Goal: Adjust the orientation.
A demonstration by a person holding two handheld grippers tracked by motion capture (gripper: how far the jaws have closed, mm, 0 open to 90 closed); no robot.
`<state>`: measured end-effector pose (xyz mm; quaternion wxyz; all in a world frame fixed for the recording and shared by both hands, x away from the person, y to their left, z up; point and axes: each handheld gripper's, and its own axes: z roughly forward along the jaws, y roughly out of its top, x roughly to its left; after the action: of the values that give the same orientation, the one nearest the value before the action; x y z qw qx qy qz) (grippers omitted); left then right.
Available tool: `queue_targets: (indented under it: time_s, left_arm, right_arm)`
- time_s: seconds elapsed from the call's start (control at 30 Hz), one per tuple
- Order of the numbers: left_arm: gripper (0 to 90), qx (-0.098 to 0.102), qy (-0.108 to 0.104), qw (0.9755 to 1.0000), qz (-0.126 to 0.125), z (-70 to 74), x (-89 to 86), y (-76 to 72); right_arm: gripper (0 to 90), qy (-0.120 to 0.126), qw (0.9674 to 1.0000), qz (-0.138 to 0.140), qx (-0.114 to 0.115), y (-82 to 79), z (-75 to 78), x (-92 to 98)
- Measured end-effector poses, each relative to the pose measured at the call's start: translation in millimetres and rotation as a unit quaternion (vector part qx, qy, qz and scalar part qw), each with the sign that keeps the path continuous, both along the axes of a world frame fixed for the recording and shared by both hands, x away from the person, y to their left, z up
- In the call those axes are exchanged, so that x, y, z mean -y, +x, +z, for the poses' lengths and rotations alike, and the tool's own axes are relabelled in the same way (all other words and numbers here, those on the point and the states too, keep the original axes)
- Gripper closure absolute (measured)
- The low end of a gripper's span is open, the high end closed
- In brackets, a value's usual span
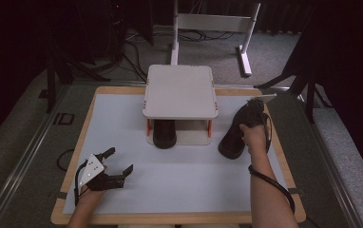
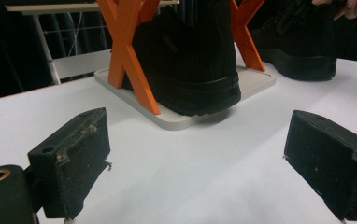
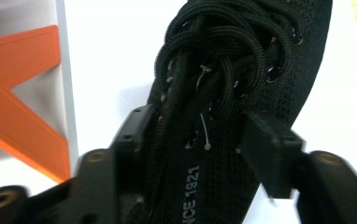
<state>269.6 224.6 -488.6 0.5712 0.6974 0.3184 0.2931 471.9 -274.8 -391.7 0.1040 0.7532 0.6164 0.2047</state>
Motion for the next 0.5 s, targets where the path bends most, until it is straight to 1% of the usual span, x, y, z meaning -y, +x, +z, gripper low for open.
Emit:
queue_targets:
  time_s: [0.03,0.07,0.1,0.13,0.17,0.2,0.23,0.3,0.33,0.4,0.43,0.5]
  left_arm:
    - [7.5,0.0,0.0,1.0,0.0,0.0,0.0,0.0]
    - [7.5,0.0,0.0,1.0,0.0,0.0,0.0,0.0]
    - [7.5,0.001,0.0,1.0,0.001,-0.1,0.0,-0.1]
    - [7.5,0.001,0.0,1.0,0.001,-0.1,0.0,-0.1]
    - [7.5,0.001,-0.001,1.0,0.002,-0.1,0.1,-0.2]
    - [7.5,0.001,-0.001,1.0,0.002,-0.1,0.1,-0.2]
    - [7.5,0.002,0.0,1.0,0.002,-0.2,0.1,-0.5]
    - [7.5,0.002,0.0,1.0,0.002,-0.2,0.0,-0.4]
    - [7.5,0.002,0.0,1.0,0.002,-0.2,0.0,-0.4]
    - [7.5,0.001,-0.001,1.0,0.001,-0.2,0.0,-0.2]
    - [7.5,0.0,-0.001,1.0,0.0,-0.1,0.0,0.0]
    - [7.5,0.001,0.0,1.0,0.0,-0.2,0.2,-0.3]
  right_arm:
    - [54.1,-0.006,1.0,0.006,-0.001,-0.2,-0.4,-0.4]
    - [56.1,0.004,1.0,0.008,0.0,-0.3,-0.6,0.7]
    - [60.7,0.0,0.9999,0.015,-0.001,-0.2,-0.3,0.7]
    - [60.7,0.0,0.9999,0.015,-0.001,-0.2,-0.3,0.7]
    - [63.7,-0.008,0.9996,0.025,-0.004,0.7,1.3,-1.0]
    - [63.7,-0.008,0.9996,0.025,-0.004,0.7,1.3,-1.0]
    - [76.3,-0.007,0.9995,0.029,-0.002,1.4,3.8,-1.2]
    - [78.8,-0.011,0.9994,0.032,-0.008,2.9,5.9,-1.6]
    - [83.5,-0.013,0.9993,0.035,-0.009,3.5,7.0,-1.7]
    - [83.7,-0.013,0.9994,0.032,-0.007,3.4,8.8,-1.1]
    - [84.0,-0.032,0.9981,0.052,-0.009,4.4,10.8,-2.7]
    - [84.2,-0.043,0.9966,0.07,-0.007,4.8,13.5,-3.2]
